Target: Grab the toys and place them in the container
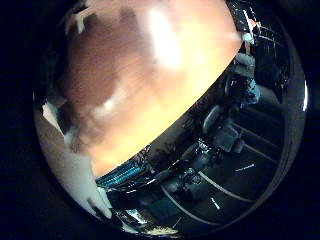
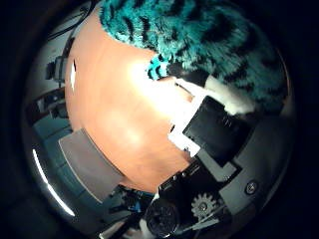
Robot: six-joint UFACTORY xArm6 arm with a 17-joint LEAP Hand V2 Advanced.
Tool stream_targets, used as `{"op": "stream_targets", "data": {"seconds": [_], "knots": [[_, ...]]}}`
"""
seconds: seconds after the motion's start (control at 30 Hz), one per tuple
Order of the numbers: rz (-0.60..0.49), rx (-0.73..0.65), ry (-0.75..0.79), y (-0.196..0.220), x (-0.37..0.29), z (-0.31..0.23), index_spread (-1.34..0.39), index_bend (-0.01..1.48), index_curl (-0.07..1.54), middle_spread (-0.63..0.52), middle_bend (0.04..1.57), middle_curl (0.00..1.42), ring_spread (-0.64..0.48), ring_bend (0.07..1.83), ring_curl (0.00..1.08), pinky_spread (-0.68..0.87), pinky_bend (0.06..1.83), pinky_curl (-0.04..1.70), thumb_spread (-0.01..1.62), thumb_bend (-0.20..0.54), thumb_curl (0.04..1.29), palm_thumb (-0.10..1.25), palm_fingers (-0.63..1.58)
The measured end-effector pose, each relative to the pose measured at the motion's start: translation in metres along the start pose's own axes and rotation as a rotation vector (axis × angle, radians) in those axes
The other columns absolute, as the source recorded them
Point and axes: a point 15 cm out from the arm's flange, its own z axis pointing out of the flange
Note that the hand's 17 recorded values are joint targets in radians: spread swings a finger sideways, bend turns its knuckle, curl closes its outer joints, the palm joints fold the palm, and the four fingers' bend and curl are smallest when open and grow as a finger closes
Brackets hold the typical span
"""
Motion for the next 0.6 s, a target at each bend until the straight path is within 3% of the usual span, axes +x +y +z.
{"op": "stream_targets", "data": {"seconds": [0.27,0.6], "knots": [[-0.031,0.016,0.002,0.013,0.005,-0.031,-0.45,0.65,0.75,-0.35,0.93,0.84,-0.33,1.08,0.64,-0.45,0.81,0.63,1.05,-0.013,0.45,1.0,1.03],[-0.096,0.072,-0.002,0.051,0.003,-0.107,-0.46,0.73,0.92,-0.34,1.02,0.96,-0.33,1.2,0.73,-0.46,0.89,0.84,1.09,-0.011,0.54,1.02,0.92]]}}
